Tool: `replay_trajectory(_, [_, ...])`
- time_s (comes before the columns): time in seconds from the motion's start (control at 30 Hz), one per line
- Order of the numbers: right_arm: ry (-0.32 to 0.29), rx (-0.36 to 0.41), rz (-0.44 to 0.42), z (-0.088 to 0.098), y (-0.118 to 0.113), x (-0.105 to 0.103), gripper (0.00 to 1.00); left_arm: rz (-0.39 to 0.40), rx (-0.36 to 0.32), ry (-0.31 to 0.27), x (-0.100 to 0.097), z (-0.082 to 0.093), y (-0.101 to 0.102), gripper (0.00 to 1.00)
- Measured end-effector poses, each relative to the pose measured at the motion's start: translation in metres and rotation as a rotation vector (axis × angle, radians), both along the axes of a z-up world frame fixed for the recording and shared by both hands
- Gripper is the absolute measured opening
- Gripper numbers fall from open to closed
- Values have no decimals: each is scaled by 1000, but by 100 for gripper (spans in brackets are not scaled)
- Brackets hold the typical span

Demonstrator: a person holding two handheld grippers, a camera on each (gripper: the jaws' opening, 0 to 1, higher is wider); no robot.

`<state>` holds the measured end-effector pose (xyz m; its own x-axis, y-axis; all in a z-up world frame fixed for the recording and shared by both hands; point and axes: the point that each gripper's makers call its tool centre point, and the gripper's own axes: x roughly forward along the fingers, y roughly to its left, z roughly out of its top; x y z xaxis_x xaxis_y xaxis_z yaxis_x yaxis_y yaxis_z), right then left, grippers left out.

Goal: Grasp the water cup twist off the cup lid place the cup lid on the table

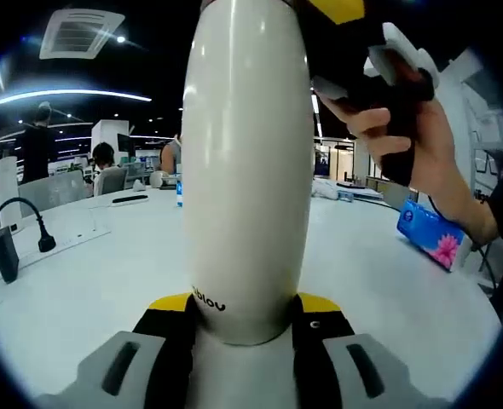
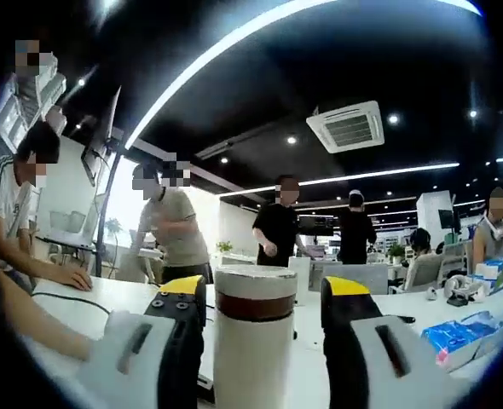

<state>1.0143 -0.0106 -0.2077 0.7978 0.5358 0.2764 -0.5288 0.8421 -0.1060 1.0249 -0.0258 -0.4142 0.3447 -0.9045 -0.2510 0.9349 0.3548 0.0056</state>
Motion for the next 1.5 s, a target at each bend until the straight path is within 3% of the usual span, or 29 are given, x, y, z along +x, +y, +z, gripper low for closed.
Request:
replay_trajectory(0.2, [-8, -18, 23, 1, 11, 6, 54, 0, 0, 0, 0, 0, 0, 46])
replay_trajectory(0.37, [-3, -10, 24, 1, 8, 13, 46, 0, 0, 0, 1, 0, 0, 46])
replay_trajectory(0.67, [1, 18, 107, 4, 10, 13, 46, 0, -1, 0, 1, 0, 0, 46])
replay_trajectory(0.97, [-15, 20, 263, 4, 15, 13, 46, 1, -1, 0, 2, 0, 1, 46])
replay_trajectory(1.2, [-38, 43, 454, 5, 22, 6, 46, 0, -2, 0, 2, 0, 1, 46])
replay_trajectory(1.3, [11, 99, 526, 4, 20, 8, 46, -1, -1, 0, 2, 0, 1, 46])
replay_trajectory(1.5, [19, 123, 641, 4, 20, 10, 46, -2, -2, 0, 3, 0, 1, 46])
